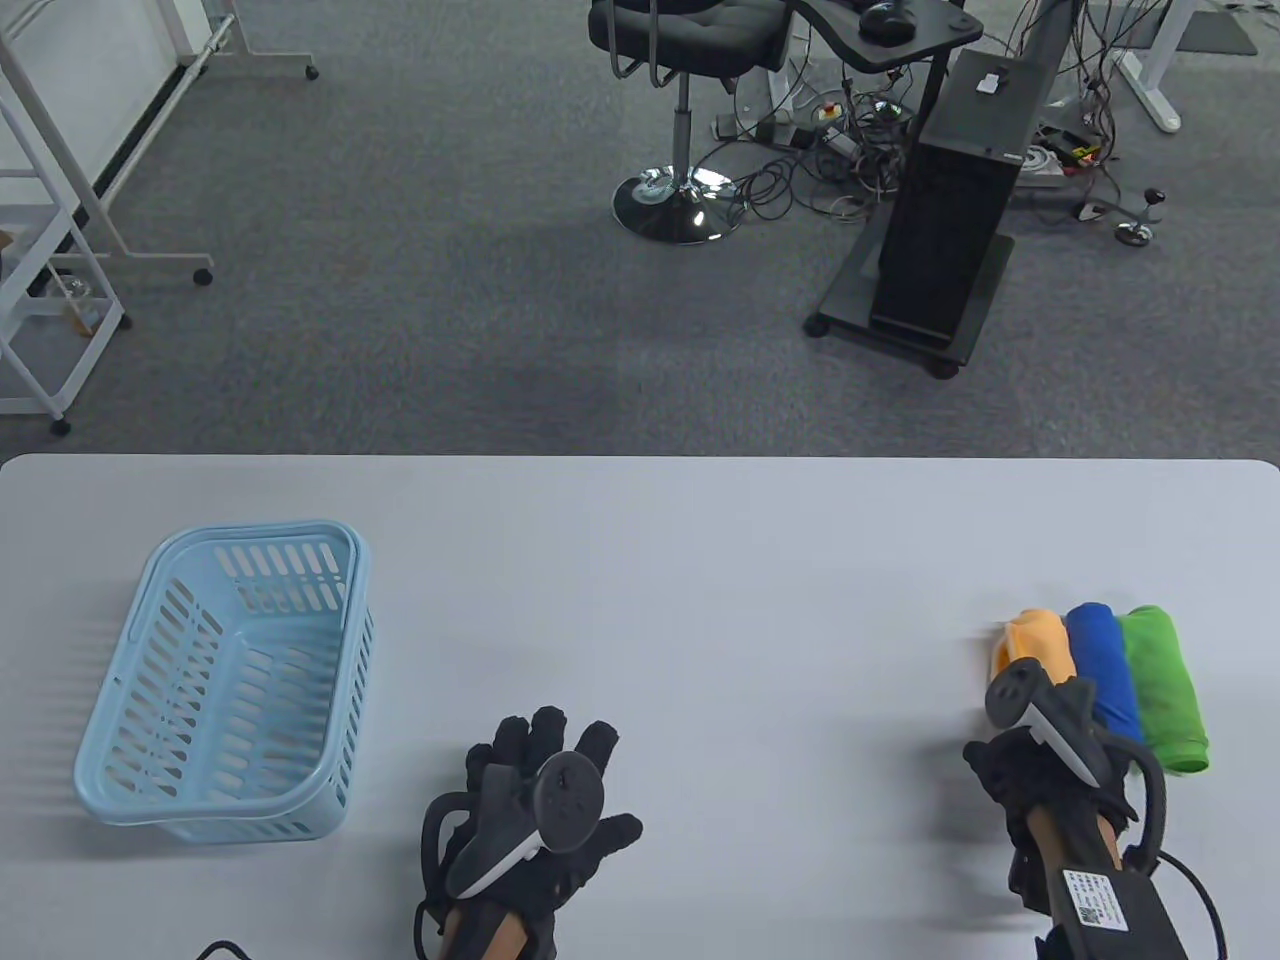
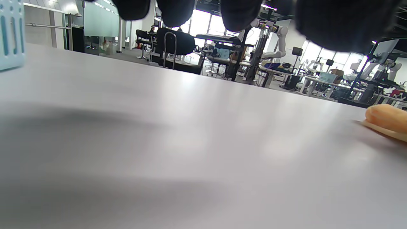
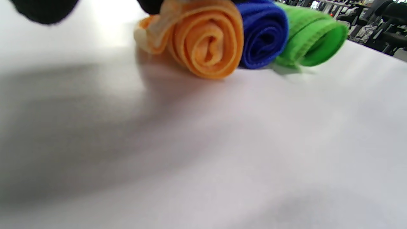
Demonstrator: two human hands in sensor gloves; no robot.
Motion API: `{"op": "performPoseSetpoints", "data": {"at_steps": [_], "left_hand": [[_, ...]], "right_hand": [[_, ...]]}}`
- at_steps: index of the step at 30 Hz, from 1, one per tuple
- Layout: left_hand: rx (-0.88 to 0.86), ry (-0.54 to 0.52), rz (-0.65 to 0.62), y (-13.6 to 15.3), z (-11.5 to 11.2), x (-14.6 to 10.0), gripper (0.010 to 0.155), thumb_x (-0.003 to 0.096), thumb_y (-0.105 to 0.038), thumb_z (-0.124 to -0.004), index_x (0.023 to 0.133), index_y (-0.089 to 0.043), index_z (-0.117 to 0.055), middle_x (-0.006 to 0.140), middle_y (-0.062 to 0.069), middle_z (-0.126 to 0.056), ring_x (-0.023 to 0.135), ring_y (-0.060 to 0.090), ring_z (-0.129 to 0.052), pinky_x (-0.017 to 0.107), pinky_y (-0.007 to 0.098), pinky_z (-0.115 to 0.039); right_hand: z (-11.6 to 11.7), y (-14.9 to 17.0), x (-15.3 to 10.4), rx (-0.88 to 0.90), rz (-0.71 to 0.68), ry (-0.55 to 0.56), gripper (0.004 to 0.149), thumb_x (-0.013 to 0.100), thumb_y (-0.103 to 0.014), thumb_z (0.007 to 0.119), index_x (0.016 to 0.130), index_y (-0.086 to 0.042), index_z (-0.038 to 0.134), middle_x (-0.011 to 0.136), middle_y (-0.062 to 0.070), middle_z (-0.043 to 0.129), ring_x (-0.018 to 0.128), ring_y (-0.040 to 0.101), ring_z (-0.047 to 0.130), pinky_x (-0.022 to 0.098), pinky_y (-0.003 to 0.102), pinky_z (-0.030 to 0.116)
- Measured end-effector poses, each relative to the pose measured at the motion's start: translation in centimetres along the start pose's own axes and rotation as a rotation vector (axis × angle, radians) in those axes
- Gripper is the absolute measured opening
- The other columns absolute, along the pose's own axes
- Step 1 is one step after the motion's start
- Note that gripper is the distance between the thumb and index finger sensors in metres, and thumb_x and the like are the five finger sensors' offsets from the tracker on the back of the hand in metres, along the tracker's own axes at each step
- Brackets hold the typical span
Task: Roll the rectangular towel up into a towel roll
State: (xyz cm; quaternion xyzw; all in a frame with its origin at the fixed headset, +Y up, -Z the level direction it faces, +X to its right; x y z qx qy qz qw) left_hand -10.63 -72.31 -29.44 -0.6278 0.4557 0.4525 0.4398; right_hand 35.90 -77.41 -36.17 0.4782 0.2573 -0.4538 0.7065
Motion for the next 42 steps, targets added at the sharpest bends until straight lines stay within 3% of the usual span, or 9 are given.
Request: {"op": "performPoseSetpoints", "data": {"at_steps": [13,21,31,42], "left_hand": [[-0.016,0.018,-0.014,-0.1,-0.2,0.1,0.091,0.0321,-0.073,-0.067,0.114,-0.038,-0.045,0.120,0.017,-0.039,0.108,0.051,-0.042,0.071,0.072,-0.038],[0.005,0.040,-0.009,-0.1,-0.4,0.2,0.092,0.0321,-0.073,-0.066,0.114,-0.038,-0.044,0.120,0.017,-0.039,0.108,0.051,-0.042,0.071,0.072,-0.038],[0.003,0.022,0.005,0.1,-0.1,-0.1,0.092,0.0319,-0.073,-0.066,0.114,-0.038,-0.045,0.120,0.018,-0.039,0.108,0.050,-0.042,0.070,0.073,-0.038],[-0.005,0.020,0.009,0.3,-0.4,-0.1,0.090,0.0321,-0.074,-0.066,0.113,-0.039,-0.045,0.120,0.017,-0.039,0.108,0.050,-0.042,0.070,0.073,-0.038]], "right_hand": [[0.2,1.0,-0.2,0.033,0.015,0.000,0.090,0.033,-0.060,0.064,0.107,-0.022,0.028,0.106,0.015,0.008,0.101,0.043,0.019,0.071,0.065,0.029],[-1.5,1.8,-1.2,0.128,-0.027,0.013,0.092,0.032,-0.060,0.064,0.107,-0.022,0.027,0.105,0.013,0.003,0.100,0.040,0.010,0.072,0.065,0.024],[-5.5,0.8,-5.5,0.208,-0.162,0.116,0.093,0.032,-0.062,0.064,0.107,-0.022,0.025,0.106,0.014,0.003,0.100,0.041,0.009,0.071,0.067,0.022],[-4.0,-4.3,-10.9,0.220,-0.379,0.236,0.095,0.030,-0.065,0.061,0.108,-0.022,0.027,0.107,0.013,0.006,0.100,0.041,0.009,0.068,0.069,0.016]]}}
Point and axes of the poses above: the tracker on the back of each hand, its own y axis roughly to the little-finger side, its own x axis roughly from the wrist to the fingertips, z = x × y, the point moved 5 cm from there along x, roughly from the wrist to the fingertips
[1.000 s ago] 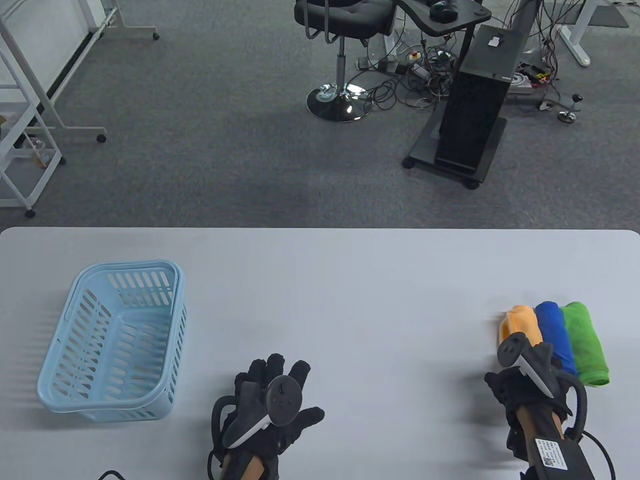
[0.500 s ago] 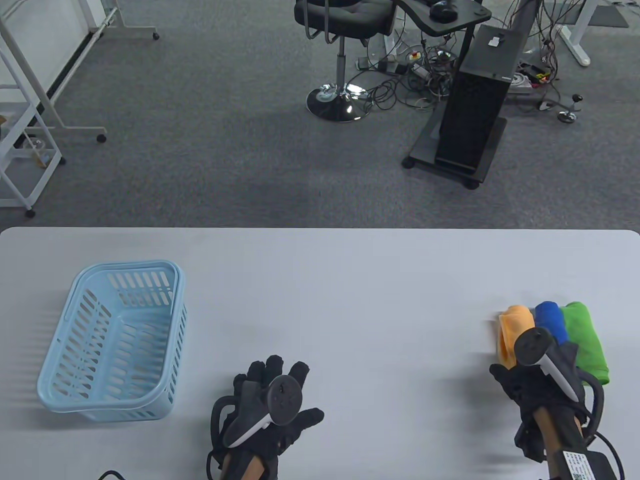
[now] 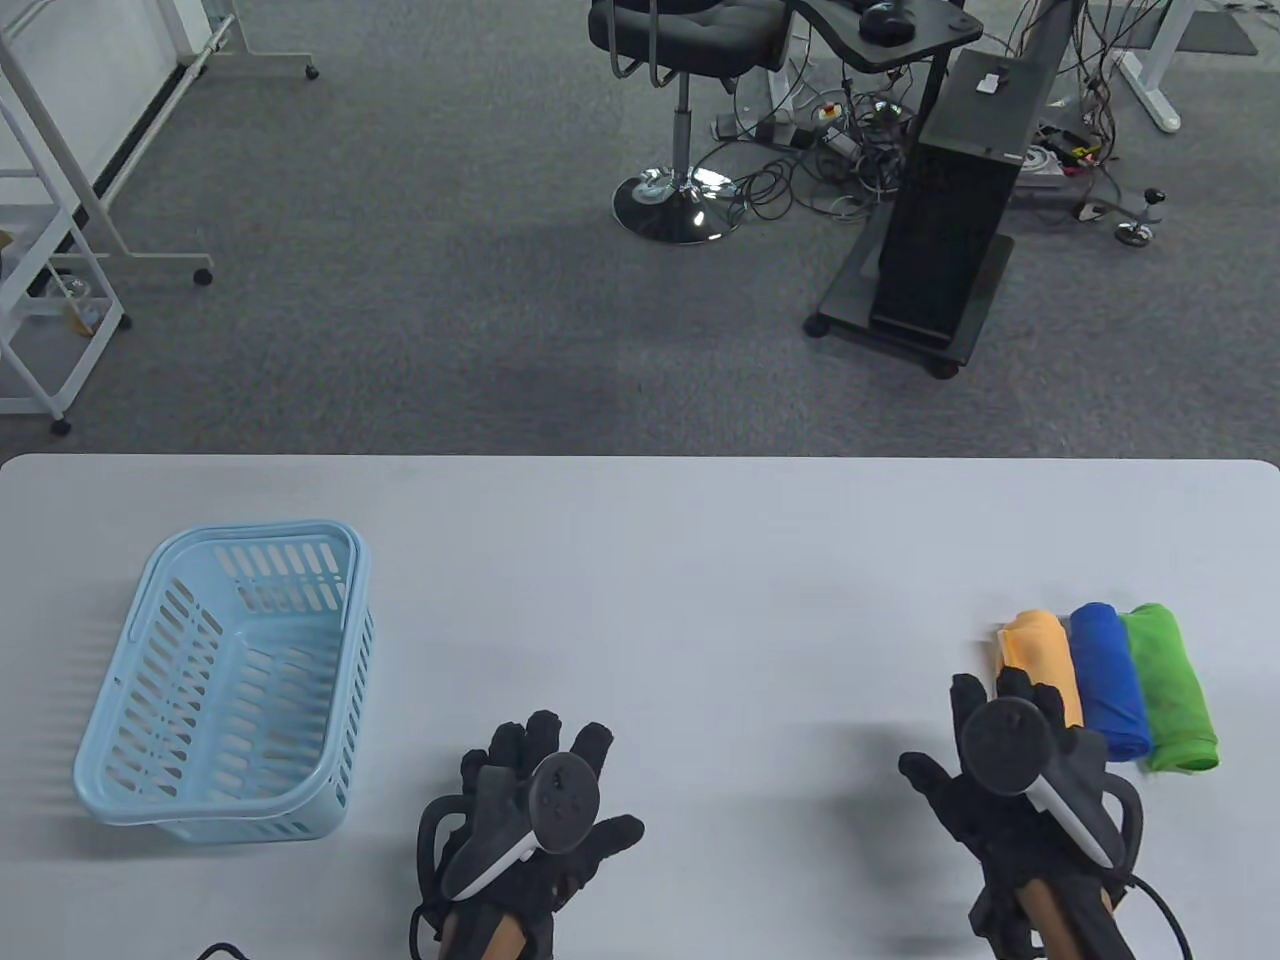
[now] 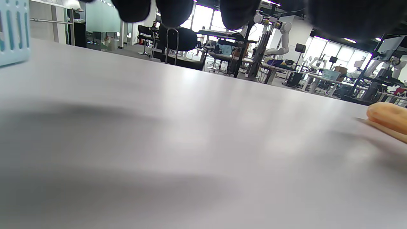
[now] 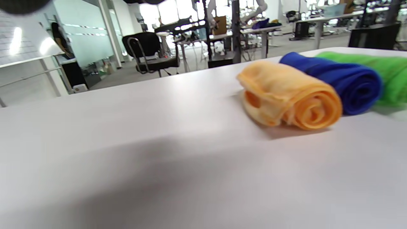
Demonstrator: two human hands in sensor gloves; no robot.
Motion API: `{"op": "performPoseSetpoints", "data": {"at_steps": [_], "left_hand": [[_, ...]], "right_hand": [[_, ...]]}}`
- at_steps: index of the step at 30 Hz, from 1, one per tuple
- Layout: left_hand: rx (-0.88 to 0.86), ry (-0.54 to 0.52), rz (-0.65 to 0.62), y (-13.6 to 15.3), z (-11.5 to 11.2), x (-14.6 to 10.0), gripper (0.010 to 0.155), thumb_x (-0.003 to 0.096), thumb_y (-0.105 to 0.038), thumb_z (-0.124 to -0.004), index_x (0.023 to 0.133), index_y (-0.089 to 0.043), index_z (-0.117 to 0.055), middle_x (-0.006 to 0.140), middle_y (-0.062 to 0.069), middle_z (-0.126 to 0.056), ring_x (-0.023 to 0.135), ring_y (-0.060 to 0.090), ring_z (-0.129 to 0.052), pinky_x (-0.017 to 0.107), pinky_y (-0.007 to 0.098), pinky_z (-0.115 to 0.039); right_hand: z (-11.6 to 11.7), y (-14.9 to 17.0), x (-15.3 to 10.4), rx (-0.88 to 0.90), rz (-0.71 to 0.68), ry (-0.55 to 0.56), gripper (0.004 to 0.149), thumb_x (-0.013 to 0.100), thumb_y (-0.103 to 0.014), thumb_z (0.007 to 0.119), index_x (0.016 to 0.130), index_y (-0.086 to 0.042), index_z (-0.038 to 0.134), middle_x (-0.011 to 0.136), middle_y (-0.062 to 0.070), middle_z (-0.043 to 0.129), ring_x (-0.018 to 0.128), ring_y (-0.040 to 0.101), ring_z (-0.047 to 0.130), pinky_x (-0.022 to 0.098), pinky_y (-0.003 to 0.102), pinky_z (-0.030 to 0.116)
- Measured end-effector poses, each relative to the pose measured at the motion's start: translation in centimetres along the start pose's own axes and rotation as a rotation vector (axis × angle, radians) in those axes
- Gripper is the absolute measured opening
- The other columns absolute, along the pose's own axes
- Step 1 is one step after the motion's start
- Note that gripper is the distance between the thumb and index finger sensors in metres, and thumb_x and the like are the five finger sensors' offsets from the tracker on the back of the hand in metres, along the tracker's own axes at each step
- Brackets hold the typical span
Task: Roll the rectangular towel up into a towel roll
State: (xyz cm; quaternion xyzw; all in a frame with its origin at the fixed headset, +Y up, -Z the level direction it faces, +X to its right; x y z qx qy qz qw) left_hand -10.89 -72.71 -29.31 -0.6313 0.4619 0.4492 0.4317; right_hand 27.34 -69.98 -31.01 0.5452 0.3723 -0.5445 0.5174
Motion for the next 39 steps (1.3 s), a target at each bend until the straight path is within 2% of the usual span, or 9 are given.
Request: {"op": "performPoseSetpoints", "data": {"at_steps": [4,10,15,20,39], "left_hand": [[0.002,0.011,-0.003,0.1,-0.5,0.2,0.090,0.0322,-0.074,-0.066,0.113,-0.039,-0.045,0.120,0.017,-0.040,0.108,0.050,-0.042,0.070,0.073,-0.039],[0.000,0.008,-0.006,0.1,-0.8,0.7,0.090,0.0322,-0.074,-0.065,0.113,-0.039,-0.045,0.120,0.017,-0.040,0.109,0.050,-0.041,0.070,0.073,-0.038],[-0.005,0.023,0.004,0.3,-1.1,0.8,0.091,0.0321,-0.074,-0.066,0.113,-0.039,-0.045,0.121,0.017,-0.039,0.109,0.050,-0.038,0.070,0.074,-0.037],[-0.005,0.030,0.005,0.3,-1.1,0.9,0.091,0.0320,-0.075,-0.066,0.113,-0.040,-0.044,0.121,0.017,-0.038,0.110,0.050,-0.036,0.070,0.074,-0.035],[0.013,0.055,-0.003,-0.1,-1.4,1.1,0.091,0.0326,-0.075,-0.065,0.114,-0.040,-0.043,0.121,0.017,-0.036,0.110,0.051,-0.034,0.070,0.074,-0.033]], "right_hand": [[0.5,-2.1,-1.0,-0.004,-0.073,0.089,0.096,0.029,-0.068,0.061,0.108,-0.023,0.031,0.108,0.013,0.012,0.101,0.041,0.014,0.068,0.070,0.018],[2.0,-3.8,-1.6,-0.009,-0.146,0.133,0.099,0.025,-0.073,0.062,0.107,-0.024,0.037,0.109,0.013,0.020,0.102,0.041,0.020,0.068,0.071,0.024],[3.7,-4.0,-1.3,-0.080,-0.166,0.091,0.101,0.024,-0.073,0.065,0.108,-0.025,0.035,0.110,0.013,0.019,0.102,0.041,0.017,0.068,0.071,0.022],[5.0,-3.7,-1.0,-0.078,-0.160,0.015,0.102,0.024,-0.072,0.066,0.108,-0.025,0.032,0.109,0.013,0.014,0.101,0.041,0.012,0.067,0.071,0.018],[6.8,-2.9,-0.3,-0.102,-0.112,-0.104,0.099,0.028,-0.069,0.065,0.108,-0.022,0.028,0.108,0.014,0.010,0.099,0.041,0.007,0.065,0.071,0.013]]}}
Point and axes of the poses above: the tracker on the back of each hand, its own y axis roughly to the little-finger side, its own x axis roughly from the wrist to the fingertips, z = x × y, the point moved 5 cm from there along x, roughly from the wrist to the fingertips
